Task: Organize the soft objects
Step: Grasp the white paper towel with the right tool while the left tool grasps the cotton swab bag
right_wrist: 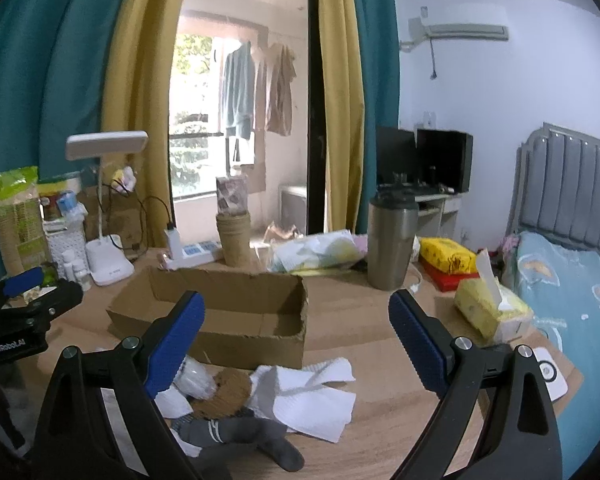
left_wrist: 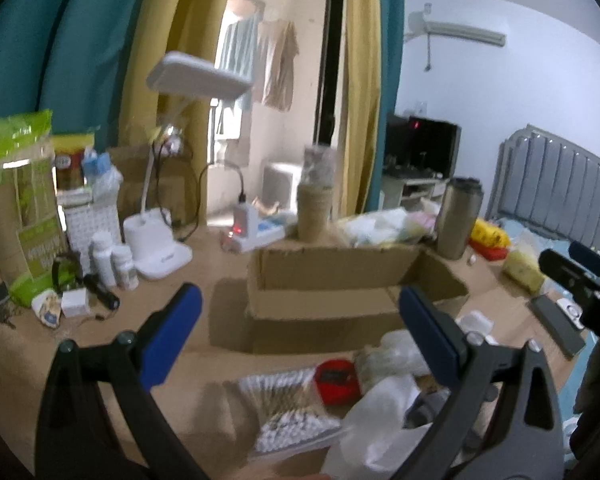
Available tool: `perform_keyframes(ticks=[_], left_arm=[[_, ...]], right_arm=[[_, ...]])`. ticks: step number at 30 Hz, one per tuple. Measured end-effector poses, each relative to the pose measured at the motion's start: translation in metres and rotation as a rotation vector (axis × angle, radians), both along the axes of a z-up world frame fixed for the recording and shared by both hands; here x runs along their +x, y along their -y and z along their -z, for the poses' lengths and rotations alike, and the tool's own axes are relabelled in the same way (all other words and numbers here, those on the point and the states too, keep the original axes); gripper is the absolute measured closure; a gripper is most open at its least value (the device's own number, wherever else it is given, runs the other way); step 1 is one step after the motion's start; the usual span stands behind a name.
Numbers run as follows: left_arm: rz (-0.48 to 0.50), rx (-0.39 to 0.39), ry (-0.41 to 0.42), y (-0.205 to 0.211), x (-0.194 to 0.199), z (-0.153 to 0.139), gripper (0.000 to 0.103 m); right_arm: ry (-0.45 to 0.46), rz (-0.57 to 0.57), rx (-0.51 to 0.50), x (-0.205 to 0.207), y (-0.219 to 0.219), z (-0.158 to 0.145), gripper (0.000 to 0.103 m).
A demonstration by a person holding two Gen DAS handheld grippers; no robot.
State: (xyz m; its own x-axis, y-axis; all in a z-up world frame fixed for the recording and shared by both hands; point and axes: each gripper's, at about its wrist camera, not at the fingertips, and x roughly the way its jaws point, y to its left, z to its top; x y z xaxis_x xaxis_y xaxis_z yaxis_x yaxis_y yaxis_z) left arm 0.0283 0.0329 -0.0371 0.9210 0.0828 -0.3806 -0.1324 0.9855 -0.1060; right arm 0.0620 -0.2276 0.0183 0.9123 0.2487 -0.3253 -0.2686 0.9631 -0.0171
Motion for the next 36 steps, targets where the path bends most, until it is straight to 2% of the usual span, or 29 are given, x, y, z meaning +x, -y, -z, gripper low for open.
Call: perform_keyframes(ticks=[11,19,23,30,36], left_arm=[[-0.019,-0.077,-0.171,-0.02,0.023,0.044,0.003],[-0.019,-0.08,-0.274,-0.024,0.032,0.066,0.003],[-0.014,-0.067,-0.318,-0.021,0.037,0.074,0.004],[-0.024,-0.113,-0.353,-0.03,0.038,0.082,0.004],[0.025,-0.136,-0.387,-0.028,0.042,0.084,0.004]], right_arm=[[-0.137,0.049,-0.012,0.034,0.012,0.038,0.008],[-0.25,0.085,-0.009,0.056,0.023,0.066,0.008],[-0.334,0.058,0.021,0.07,0.023,0.081,0.008],[-0.428,-0.031,0.088,0.079,0.013,0.089,0.008],[-0.473,-0.028,0.071,0.086,0.007,0.095,0.008]])
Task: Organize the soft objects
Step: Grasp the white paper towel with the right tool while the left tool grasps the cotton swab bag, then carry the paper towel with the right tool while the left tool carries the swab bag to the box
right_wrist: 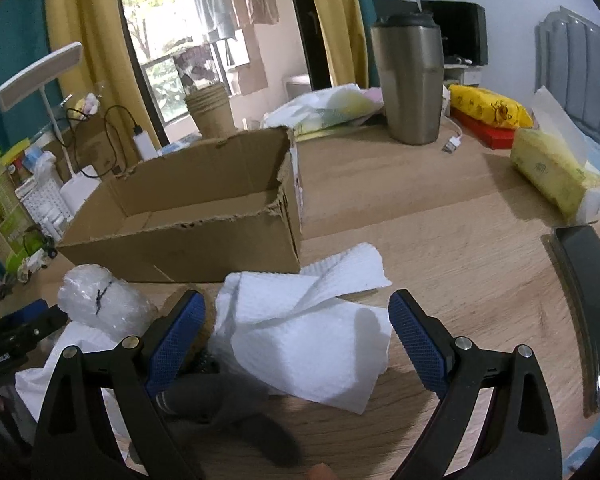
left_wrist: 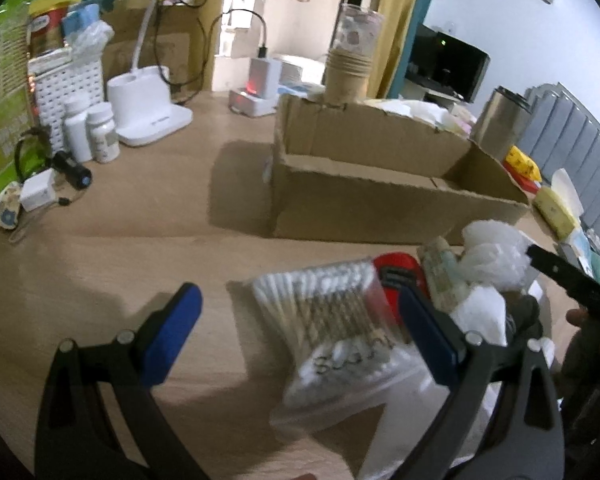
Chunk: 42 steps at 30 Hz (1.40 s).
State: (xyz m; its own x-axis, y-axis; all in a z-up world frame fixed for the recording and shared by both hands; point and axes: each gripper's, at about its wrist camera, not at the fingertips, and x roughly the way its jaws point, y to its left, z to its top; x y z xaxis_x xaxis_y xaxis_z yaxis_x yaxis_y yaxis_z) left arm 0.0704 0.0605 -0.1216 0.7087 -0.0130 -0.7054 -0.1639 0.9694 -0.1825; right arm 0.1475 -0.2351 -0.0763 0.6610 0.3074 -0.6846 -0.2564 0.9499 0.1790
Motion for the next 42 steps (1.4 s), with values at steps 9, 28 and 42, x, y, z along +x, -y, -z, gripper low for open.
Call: perform_keyframes(ticks=[9,28,42], left_arm=[[0.041,0.051,-0.023,0.014,0.002,0.003,0.02],[0.092,-0.007,0.009,0.012,-0.006,-0.011,0.057],[0.09,0.053,0.154,0.01,-0.019,-0.053,0.057]], right_arm=[[-0.055,-0.034,0.001,0.006,-0.003,0.007,0.027],[-0.01,-0.066,0.002,0.001,0.0,-0.011,0.095],[0.163,-0.067,0.035,-0.017,0.006,-0.07,0.095]])
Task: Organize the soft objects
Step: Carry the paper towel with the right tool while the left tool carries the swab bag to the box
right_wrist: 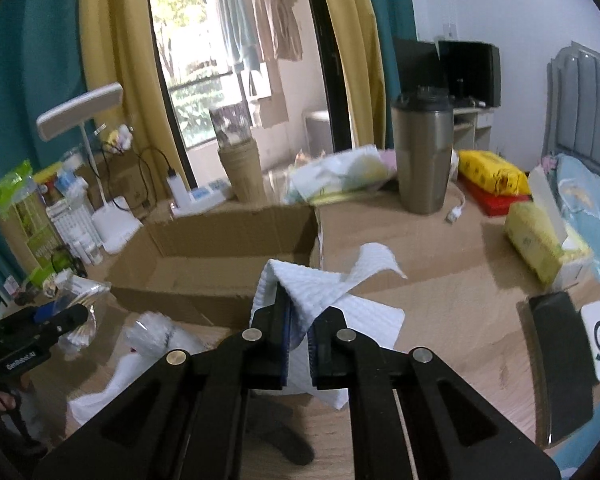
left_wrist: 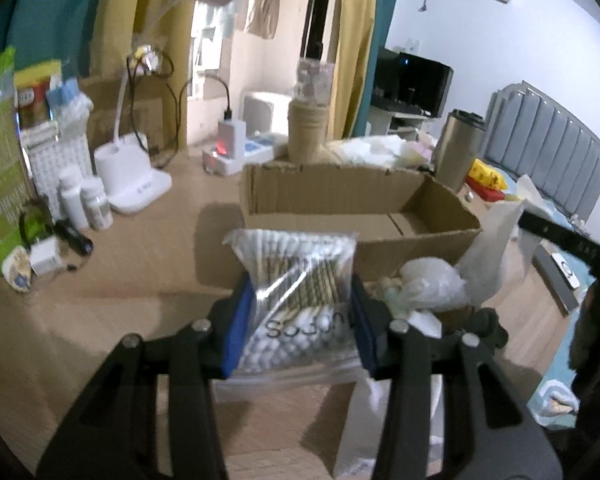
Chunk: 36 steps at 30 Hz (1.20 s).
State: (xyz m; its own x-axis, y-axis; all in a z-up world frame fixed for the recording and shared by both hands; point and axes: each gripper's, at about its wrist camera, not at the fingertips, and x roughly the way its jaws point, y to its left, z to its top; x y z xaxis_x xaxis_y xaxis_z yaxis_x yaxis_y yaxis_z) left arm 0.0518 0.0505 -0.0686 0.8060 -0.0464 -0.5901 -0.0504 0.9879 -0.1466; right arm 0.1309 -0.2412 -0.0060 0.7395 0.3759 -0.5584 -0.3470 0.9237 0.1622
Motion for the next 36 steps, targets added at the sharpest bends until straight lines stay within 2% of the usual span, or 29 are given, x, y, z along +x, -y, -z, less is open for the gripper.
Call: perform_keyframes(ticks=[6,24,36], left_arm=[[0.011,0.0,0.039,-0.002,0.005,-0.011,0.057],[0.033,0.042,0.154,0.003,0.026,-0.043,0.057],[0.042,0.051,0.171,0.0,0.05,-0.051,0.056]], right_arm=[[0.061,-0.005,0.049,-0.004,0.005,-0.024,0.095],[0.195,-0.039,0.086,0.003,0.001,-0.066,0.095],[0.2,-0.094,0.091,0.022,-0.023,-0.065,0.095]])
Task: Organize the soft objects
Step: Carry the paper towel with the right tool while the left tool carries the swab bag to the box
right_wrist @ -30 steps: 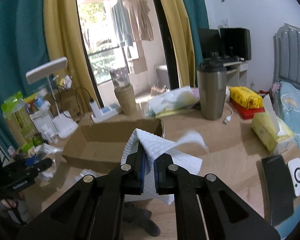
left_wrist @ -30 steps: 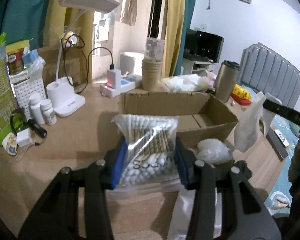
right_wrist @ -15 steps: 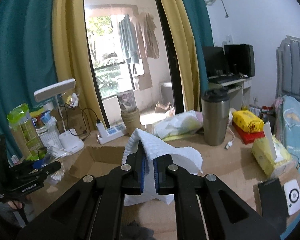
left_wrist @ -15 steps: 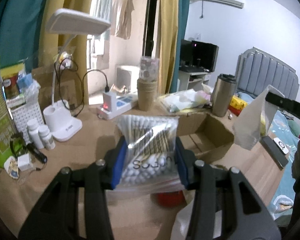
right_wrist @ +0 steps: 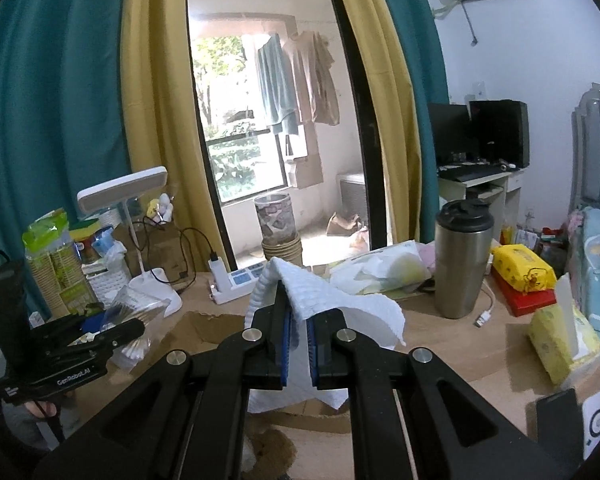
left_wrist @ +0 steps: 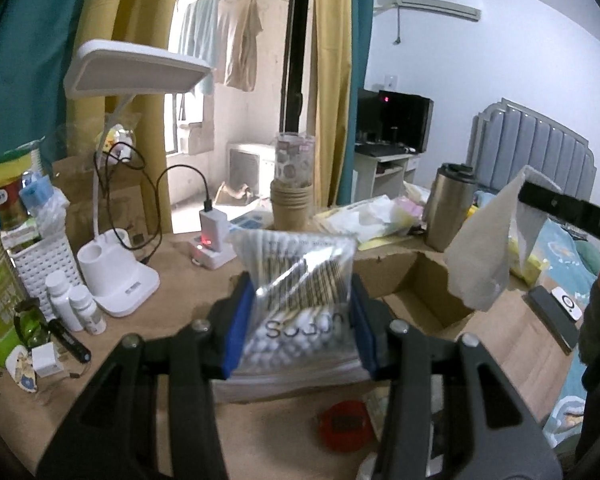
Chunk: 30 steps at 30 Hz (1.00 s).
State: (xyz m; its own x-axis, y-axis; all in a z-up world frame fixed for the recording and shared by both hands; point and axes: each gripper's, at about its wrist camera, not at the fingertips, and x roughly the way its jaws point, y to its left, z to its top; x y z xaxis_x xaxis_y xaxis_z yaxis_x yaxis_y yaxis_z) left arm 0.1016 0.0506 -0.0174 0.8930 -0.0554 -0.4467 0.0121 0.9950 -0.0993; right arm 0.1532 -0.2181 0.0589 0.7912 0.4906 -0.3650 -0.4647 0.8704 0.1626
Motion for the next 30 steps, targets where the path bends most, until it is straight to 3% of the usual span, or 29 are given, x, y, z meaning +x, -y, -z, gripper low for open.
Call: perform_keyframes(ticks=[10,22,30], left_arm=[[0.001,0.0,-0.019,-0.001,0.016,0.011,0.056],[0.012,-0.029,-0.114,-0.003,0.039,0.039,0.056],[-0.001,-0.003,-0.167,-0.001,0.049,0.053,0.056]], right_arm=[[-0.031,-0.047,-0.003,0.015,-0.019,0.015,0.095],[-0.182,-0.067,-0.015,0.047,-0.035,0.067,0.095],[-0.266,-0.037,-0.056,0.058,-0.036,0.097,0.095]])
